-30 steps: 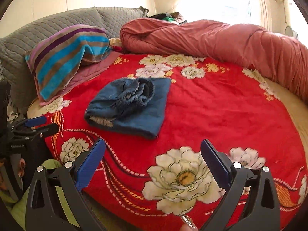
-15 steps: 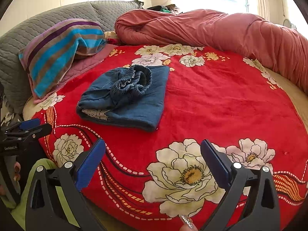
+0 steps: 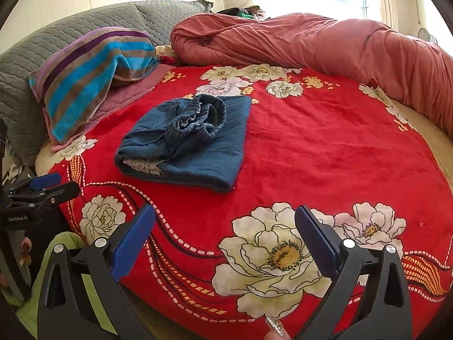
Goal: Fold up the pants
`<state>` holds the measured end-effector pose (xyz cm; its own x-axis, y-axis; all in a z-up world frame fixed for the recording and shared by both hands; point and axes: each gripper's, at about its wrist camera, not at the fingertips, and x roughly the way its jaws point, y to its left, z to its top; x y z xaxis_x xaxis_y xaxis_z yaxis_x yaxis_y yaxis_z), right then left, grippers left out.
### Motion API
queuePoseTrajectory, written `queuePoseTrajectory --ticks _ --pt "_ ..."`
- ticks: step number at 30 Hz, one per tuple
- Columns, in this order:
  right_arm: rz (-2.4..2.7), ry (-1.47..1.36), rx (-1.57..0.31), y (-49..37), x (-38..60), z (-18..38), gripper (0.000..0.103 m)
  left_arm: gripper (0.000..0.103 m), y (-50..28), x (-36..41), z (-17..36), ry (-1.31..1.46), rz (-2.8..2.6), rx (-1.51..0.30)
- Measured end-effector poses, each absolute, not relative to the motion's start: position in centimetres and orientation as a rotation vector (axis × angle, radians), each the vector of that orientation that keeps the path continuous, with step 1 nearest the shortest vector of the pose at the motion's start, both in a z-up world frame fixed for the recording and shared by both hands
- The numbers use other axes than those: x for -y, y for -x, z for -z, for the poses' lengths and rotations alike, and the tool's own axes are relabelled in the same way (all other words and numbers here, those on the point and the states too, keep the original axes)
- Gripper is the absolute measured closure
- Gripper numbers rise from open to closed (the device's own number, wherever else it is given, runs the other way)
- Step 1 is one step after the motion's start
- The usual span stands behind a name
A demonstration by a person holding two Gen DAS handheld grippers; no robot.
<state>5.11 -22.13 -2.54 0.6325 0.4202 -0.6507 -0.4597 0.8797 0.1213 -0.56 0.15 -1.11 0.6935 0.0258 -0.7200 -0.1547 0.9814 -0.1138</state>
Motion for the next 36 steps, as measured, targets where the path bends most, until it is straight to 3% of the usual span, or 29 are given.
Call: queuePoseTrajectory --ticks 36 --pt "-0.513 0.06 -0.733 -4.84 21.79 2.48 0.005 0.009 0.53 -0.32 0.85 0.158 -0.107 -0.807"
